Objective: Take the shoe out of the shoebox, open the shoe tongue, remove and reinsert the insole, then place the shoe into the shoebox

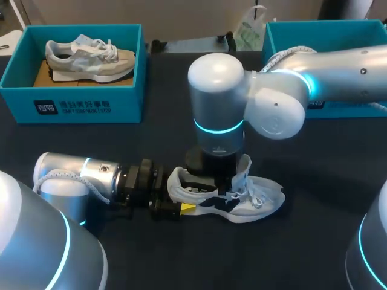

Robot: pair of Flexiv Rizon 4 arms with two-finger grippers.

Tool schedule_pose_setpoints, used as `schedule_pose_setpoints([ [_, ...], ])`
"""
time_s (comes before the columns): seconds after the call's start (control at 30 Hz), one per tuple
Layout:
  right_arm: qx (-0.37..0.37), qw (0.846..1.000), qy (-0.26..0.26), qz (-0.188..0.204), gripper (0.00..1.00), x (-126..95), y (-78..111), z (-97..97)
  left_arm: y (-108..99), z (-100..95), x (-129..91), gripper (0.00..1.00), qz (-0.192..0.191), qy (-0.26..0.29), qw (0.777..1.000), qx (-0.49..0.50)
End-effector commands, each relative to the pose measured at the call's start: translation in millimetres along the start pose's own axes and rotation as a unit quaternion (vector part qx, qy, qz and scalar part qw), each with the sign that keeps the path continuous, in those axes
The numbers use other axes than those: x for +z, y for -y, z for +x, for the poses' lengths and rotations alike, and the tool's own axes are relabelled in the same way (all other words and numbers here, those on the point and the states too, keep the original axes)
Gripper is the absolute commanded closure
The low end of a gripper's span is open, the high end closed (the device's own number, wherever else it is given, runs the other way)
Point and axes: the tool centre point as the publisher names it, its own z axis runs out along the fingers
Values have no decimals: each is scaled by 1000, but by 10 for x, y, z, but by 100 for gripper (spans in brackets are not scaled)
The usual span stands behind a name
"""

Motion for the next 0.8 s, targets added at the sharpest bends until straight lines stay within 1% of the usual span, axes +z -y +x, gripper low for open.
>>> schedule_pose_setpoints([
  [0.03, -6, 1000, -25, 7, 56, 168, -51, 47, 1, 2, 4, 100, 1, 1, 1000, 0],
  [0.17, -6, 999, -51, -1, 61, 300, -28, 141, 1, 2, 4, 100, 1, 1, 1000, 0],
  [0.3, -1, 998, -67, -10, 73, 378, -2, 224, 1, 2, 4, 100, 1, 1, 1000, 0],
  [0.33, 2, 998, -66, -12, 79, 376, 9, 243, 1, 2, 4, 100, 1, 1, 1000, 0],
  [0.37, 4, 998, -66, -15, 81, 369, 21, 261, 1, 2, 4, 100, 1, 1, 1000, 0],
  [0.5, 13, 998, -61, -20, 78, 325, 70, 325, 1, 2, 4, 100, 1, 1, 1000, 0],
  [0.57, 14, 998, -60, -21, 80, 312, 72, 344, 1, 2, 4, 100, 1, 1, 1000, 0],
  [0.6, 14, 998, -60, -22, 82, 309, 70, 350, 1, 2, 4, 100, 1, 1, 1000, 0],
  [0.63, 13, 998, -59, -23, 86, 304, 67, 355, 1, 2, 4, 100, 1, 1, 1000, 0],
  [0.67, 14, 998, -58, -24, 100, 295, 66, 357, 1, 2, 4, 100, 1, 1, 1000, 0],
  [0.8, 14, 998, -41, -43, 100, 173, 85, 357, 1, 2, 4, 100, 1, 1, 1000, 0],
])
